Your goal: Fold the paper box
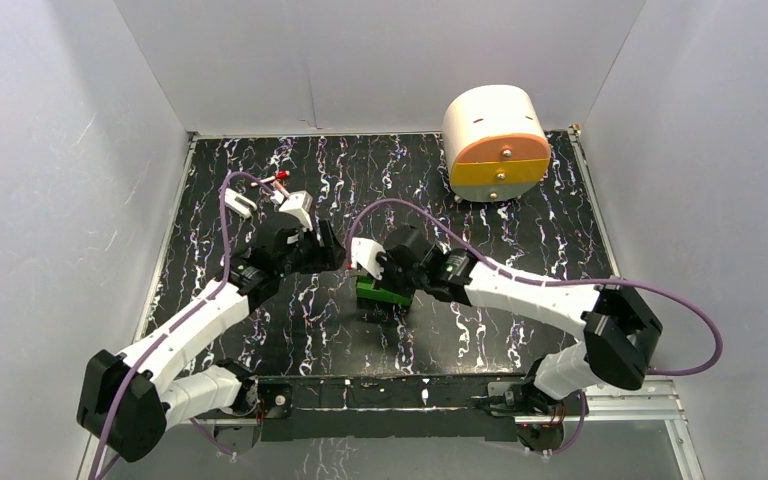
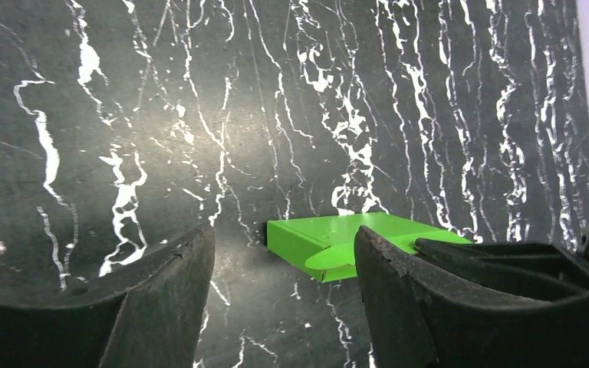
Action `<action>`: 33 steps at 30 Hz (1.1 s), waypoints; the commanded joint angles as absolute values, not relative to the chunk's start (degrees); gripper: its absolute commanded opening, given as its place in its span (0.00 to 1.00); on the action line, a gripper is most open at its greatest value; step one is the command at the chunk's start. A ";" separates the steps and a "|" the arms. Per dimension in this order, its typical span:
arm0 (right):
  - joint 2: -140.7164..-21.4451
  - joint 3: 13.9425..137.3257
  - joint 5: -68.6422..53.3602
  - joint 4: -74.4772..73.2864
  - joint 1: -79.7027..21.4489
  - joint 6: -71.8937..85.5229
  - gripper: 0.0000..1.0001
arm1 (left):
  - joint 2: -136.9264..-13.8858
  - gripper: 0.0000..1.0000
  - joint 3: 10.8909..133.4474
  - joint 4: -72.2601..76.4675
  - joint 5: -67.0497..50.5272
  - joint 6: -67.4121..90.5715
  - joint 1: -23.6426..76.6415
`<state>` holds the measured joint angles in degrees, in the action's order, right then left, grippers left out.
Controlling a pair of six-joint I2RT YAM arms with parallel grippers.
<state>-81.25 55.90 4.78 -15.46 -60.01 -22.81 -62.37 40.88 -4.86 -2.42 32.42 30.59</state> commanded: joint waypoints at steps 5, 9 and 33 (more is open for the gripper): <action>-86.00 62.23 -5.99 -22.21 -56.27 -22.27 0.01 | -56.98 0.66 46.45 -18.31 -3.73 16.10 30.41; -86.43 62.42 -6.54 -21.32 -56.16 -22.48 0.04 | -56.09 0.66 46.19 -19.11 -11.48 8.85 30.42; -82.69 66.38 -4.13 -21.97 -54.72 -16.55 0.42 | -64.82 0.62 48.26 -19.20 -21.18 -1.14 30.41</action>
<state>-87.31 63.11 -4.64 -21.74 -54.65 -19.70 -64.73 45.80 -18.04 -19.05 1.02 30.48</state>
